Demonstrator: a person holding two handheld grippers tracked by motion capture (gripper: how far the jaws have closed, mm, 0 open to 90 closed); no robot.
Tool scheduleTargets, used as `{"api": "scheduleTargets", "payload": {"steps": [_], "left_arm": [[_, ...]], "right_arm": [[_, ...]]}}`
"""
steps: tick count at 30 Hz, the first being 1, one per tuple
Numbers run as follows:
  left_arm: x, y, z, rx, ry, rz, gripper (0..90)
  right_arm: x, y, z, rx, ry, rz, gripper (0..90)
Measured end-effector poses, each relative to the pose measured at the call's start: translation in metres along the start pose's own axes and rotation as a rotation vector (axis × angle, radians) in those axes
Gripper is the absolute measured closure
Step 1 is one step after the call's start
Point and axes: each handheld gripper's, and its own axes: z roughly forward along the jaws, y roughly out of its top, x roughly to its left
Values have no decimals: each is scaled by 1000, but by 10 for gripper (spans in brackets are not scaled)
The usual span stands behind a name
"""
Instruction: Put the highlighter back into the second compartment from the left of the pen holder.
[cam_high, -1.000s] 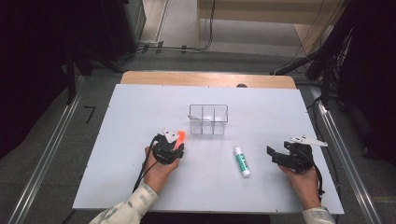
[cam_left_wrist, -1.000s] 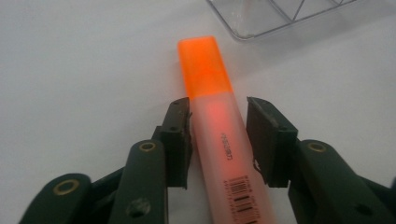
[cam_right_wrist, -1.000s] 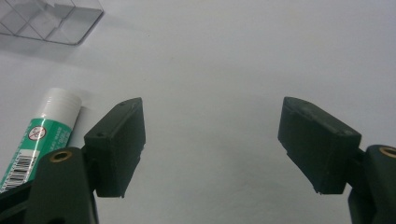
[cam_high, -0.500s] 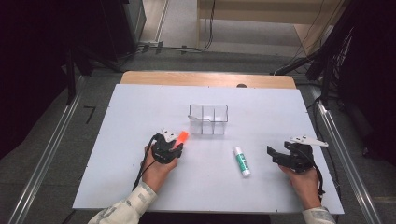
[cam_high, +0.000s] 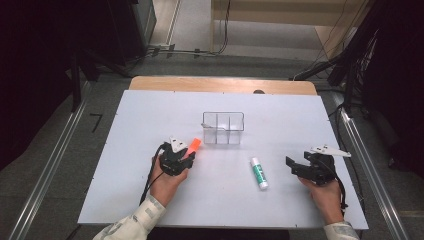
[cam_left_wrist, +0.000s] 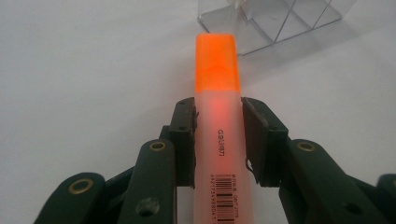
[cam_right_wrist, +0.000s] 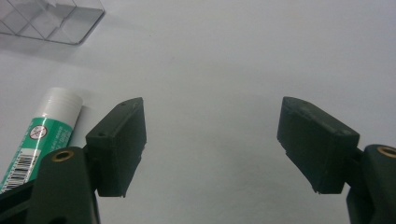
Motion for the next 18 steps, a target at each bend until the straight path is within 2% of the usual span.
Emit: {"api": "scheduleTargets", "payload": {"steps": [4, 18], "left_arm": [[1, 1, -3, -11, -6, -9, 671], [-2, 3, -13, -41, -37, -13, 671]], "right_arm": [[0, 0, -1, -5, 5, -2, 240], [3, 1, -2, -31, 65, -10, 459]]}}
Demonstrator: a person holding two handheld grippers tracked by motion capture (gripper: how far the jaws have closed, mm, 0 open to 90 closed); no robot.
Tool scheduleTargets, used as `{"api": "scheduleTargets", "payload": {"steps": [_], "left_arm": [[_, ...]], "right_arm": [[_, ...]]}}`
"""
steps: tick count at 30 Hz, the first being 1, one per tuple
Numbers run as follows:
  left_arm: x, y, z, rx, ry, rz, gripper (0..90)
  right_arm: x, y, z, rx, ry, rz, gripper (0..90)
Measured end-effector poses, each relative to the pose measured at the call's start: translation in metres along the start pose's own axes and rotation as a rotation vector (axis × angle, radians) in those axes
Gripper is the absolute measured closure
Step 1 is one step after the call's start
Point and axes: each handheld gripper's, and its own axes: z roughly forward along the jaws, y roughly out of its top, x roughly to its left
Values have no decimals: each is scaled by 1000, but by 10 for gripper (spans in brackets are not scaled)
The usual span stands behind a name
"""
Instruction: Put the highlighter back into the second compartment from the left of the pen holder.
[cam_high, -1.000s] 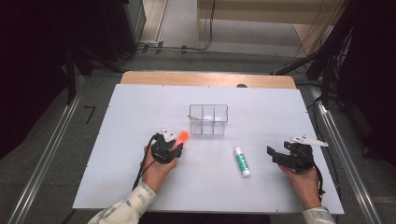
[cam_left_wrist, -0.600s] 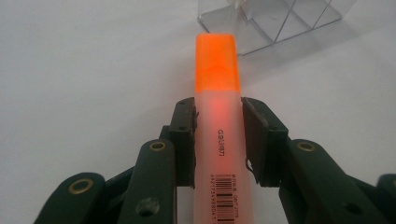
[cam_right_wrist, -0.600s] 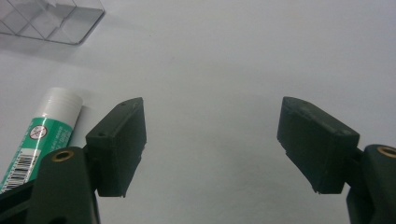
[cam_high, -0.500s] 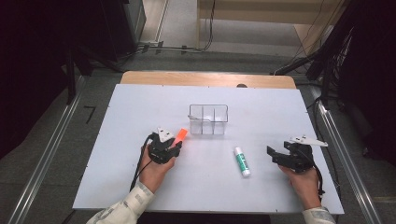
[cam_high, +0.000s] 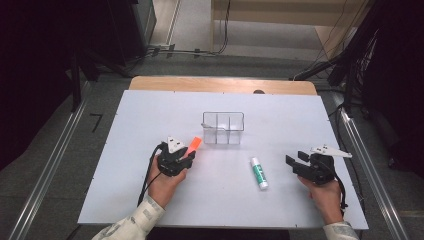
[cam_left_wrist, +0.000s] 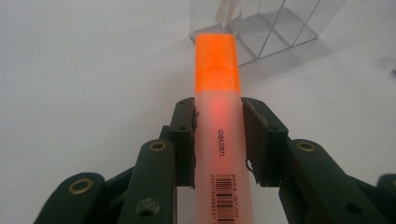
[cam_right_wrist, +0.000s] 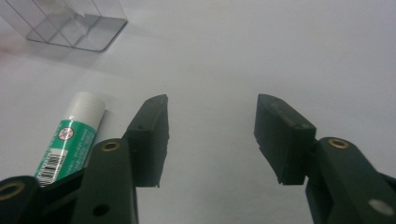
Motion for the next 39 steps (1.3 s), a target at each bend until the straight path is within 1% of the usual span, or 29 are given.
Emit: {"api": "scheduleTargets", "payload": {"steps": [2, 6, 8, 11, 13, 14, 18, 19, 25, 27, 33, 34, 37, 39], "left_arm": [[-1, 1, -1, -5, -7, 1, 671], [-4, 1, -2, -7, -15, 5, 671], [-6, 2, -3, -13, -19, 5, 671], [-9, 3, -4, -22, -32, 7, 671], [-11, 4, -5, -26, -40, 11, 671], [-13, 5, -6, -30, -45, 13, 671], [-20, 8, -6, -46, -66, 19, 671], [-21, 9, -6, -51, -69, 20, 671], [-34, 13, -6, -67, -105, 37, 671], [-38, 14, -7, -78, -117, 42, 671], [-49, 16, -13, -100, -149, 81, 672], [-51, 16, -14, -106, -161, 84, 672], [-58, 17, -17, -126, -182, 99, 672], [-62, 17, -19, -129, -191, 109, 672]], "right_arm": [[2, 1, 0, -8, 11, -9, 495], [8, 2, 0, -21, 13, -33, 606], [12, 3, 0, -26, 12, -51, 667], [17, 5, -1, -37, 21, -75, 795], [22, 7, -1, -42, 49, -76, 860], [25, 9, -2, -51, 63, -82, 879], [45, 14, 1, -55, 102, -135, 882], [52, 16, 2, -55, 120, -149, 882], [82, 24, 11, -56, 183, -210, 882], [92, 29, 16, -54, 208, -221, 881], [116, 38, 30, -37, 252, -256, 881], [120, 39, 33, -35, 261, -260, 881], [132, 40, 41, -16, 277, -276, 881], [137, 40, 46, -8, 284, -285, 881]]}}
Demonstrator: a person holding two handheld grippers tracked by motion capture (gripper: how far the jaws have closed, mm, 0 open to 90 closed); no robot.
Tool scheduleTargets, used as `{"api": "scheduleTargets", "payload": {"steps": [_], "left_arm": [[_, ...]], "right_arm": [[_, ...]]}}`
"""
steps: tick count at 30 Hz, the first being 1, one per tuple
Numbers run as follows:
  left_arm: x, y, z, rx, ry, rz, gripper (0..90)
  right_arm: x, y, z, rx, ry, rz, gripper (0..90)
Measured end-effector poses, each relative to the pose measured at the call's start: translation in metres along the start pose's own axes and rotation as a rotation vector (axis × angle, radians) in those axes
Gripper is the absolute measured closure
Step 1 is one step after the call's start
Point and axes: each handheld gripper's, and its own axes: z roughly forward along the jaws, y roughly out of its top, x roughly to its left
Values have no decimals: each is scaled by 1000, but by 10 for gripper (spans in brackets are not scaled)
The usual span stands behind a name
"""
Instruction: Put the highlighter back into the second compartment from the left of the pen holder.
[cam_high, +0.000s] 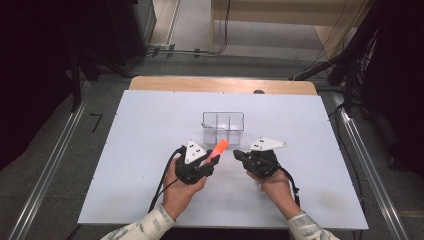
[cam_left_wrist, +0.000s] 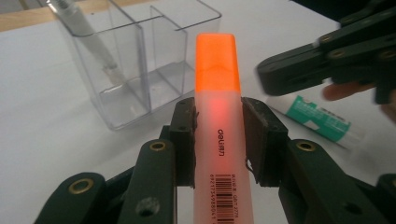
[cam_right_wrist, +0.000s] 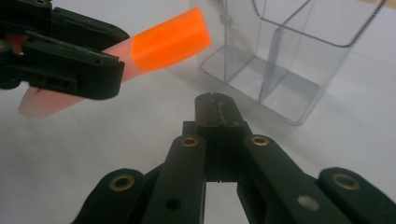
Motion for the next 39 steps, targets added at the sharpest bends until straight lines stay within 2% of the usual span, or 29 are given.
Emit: {"api": "scheduleTargets", "payload": {"steps": [2, 6, 10, 17, 39], "left_arm": [[-3, 0, 0, 2, -11, 11, 672], [-6, -1, 0, 2, -26, 15, 672], [-8, -1, 0, 3, -40, 19, 672], [-10, -1, 0, 1, -53, 24, 672], [-12, -2, 3, 25, -78, 30, 673]], "right_arm": [[3, 1, 4, 1, 1, -7, 881], [0, 3, 7, -6, 1, 9, 881], [-1, 3, 6, -9, 21, 34, 880], [0, 4, 5, -23, 57, 42, 881], [10, 6, 1, -54, 85, -4, 882]]}}
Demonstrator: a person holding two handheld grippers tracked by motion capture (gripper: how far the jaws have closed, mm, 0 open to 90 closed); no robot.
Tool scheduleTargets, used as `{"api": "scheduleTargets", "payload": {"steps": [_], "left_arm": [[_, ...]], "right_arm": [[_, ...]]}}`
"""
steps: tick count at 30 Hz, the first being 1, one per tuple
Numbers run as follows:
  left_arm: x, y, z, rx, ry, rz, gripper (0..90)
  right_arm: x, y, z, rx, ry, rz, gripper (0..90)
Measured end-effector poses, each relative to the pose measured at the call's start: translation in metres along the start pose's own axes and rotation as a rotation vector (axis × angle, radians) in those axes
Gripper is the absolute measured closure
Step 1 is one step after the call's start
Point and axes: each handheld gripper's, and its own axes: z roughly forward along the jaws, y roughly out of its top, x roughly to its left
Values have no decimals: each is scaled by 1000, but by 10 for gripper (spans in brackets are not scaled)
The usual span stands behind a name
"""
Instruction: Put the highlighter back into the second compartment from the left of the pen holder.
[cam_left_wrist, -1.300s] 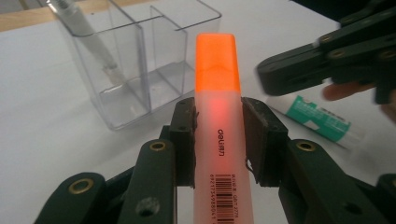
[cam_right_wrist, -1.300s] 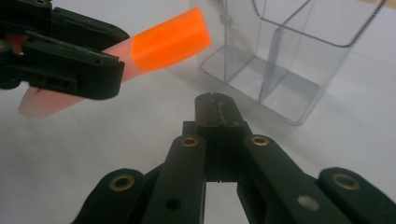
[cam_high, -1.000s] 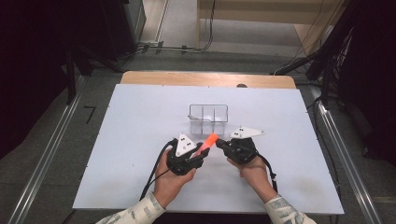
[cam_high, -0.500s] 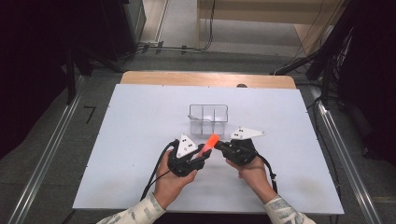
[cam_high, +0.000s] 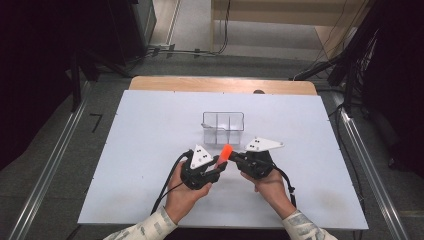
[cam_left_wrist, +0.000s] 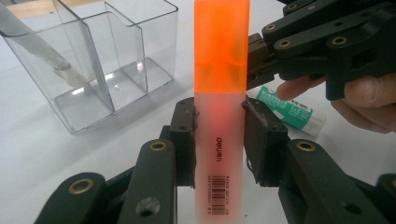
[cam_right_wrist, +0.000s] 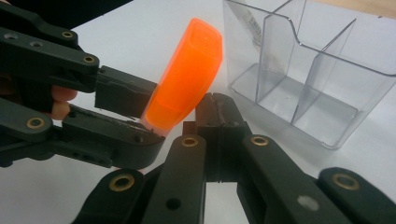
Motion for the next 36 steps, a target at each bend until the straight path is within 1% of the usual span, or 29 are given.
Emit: {"api": "scheduleTargets", "payload": {"steps": [5, 8, 10, 12, 13, 14, 17, 18, 20, 22, 24, 25, 28, 30, 31, 32, 34, 36], "left_arm": [[0, 0, 1, 3, -2, 3, 673], [0, -1, 1, -2, -3, 4, 673], [0, -1, 1, -3, -3, 3, 673], [0, -1, 1, -7, 0, 0, 673], [1, -1, 1, -9, 4, -2, 673], [2, -1, 0, -13, 9, -5, 673], [6, -1, -2, -33, 25, -16, 673], [7, -1, -2, -37, 27, -22, 673], [10, -1, -3, -41, 29, -32, 673], [12, -1, -3, -46, 34, -38, 673], [13, -1, -3, -44, 34, -41, 673], [13, -2, -3, -43, 35, -41, 673], [14, -2, -2, -46, 41, -47, 673], [15, -2, -3, -45, 43, -47, 673], [15, -2, -3, -46, 42, -50, 673], [16, -2, -3, -44, 40, -55, 672], [16, -2, -3, -48, 42, -57, 673], [17, -2, -3, -51, 43, -58, 672]], "right_arm": [[2, 1, 0, -1, 6, -5, 882], [3, 1, 0, -3, -1, -12, 881], [4, 0, 0, -5, -22, -36, 881], [4, 0, 0, -3, -35, -35, 880], [3, 0, -1, -2, -51, -41, 875], [1, 0, -1, -1, -65, -42, 869], [-5, -2, -4, -3, -95, -19, 854], [-8, -3, -6, -2, -116, -22, 841], [-11, -4, -8, 2, -146, -26, 793], [-16, -5, -11, 13, -164, -23, 704], [-22, -7, -13, 30, -185, -22, 669], [-25, -9, -15, 35, -195, -14, 634], [-32, -12, -20, 46, -212, -3, 581], [-37, -14, -23, 54, -229, 7, 508], [-39, -15, -24, 61, -234, 18, 469], [-42, -16, -25, 69, -245, 28, 452], [-48, -19, -28, 82, -272, 53, 374], [-53, -22, -30, 93, -288, 70, 341]]}}
